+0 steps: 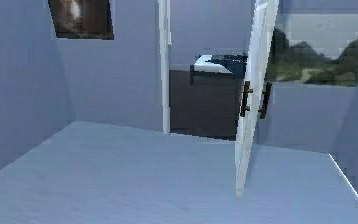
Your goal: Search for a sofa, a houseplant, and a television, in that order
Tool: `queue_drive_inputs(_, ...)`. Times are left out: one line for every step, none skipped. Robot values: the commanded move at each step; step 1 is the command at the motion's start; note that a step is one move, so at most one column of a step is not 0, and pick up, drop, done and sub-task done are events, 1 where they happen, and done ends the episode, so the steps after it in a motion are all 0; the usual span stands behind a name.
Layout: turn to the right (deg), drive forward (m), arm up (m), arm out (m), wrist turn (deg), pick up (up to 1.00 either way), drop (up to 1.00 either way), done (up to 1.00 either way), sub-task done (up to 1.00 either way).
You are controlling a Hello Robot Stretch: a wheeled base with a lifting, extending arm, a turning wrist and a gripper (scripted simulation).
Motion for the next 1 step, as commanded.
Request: queue_drive_inputs(0.0, 1.0, 0.0, 0.0, 0.0, 0.0, 0.0, 0.0, 0.0)
